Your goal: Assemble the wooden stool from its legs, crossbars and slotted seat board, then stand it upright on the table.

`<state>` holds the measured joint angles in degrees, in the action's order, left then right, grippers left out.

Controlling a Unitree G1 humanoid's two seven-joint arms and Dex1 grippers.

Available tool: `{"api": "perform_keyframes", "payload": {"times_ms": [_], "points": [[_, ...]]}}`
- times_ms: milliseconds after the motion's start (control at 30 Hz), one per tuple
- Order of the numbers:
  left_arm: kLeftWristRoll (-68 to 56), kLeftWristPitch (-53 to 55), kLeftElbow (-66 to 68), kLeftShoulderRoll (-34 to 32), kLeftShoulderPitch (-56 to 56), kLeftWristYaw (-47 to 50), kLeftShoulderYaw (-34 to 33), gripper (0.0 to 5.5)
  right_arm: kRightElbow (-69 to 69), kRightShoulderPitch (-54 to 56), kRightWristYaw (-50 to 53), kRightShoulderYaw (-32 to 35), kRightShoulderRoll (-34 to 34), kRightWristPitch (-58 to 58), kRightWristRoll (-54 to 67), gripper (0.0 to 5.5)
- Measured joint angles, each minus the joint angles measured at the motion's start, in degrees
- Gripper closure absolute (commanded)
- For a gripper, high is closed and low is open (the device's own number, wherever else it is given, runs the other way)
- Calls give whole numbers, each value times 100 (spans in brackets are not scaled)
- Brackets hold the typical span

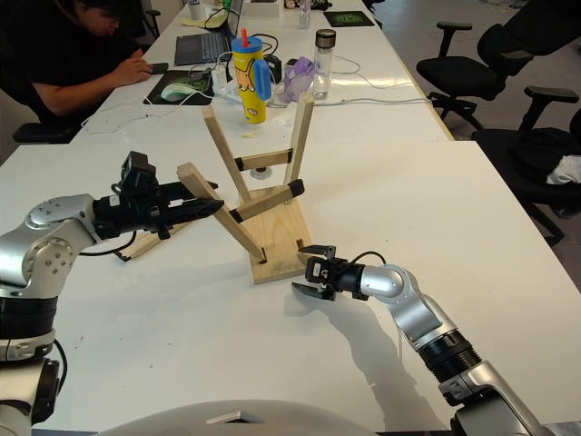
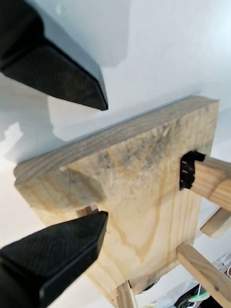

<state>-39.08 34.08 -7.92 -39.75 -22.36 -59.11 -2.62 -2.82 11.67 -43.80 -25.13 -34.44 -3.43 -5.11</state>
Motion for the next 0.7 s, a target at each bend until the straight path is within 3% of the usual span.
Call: {"api": "perform_keyframes", "payload": {"times_ms": [600,700], "points": [[979,-687,-426,-414,-26,-167,947,347,170,-56,-156,5,216,774,165,161],[1145,-825,-218,-260,222,-15,1103,287,197,-82,-139,1,286,955,156,161]]}}
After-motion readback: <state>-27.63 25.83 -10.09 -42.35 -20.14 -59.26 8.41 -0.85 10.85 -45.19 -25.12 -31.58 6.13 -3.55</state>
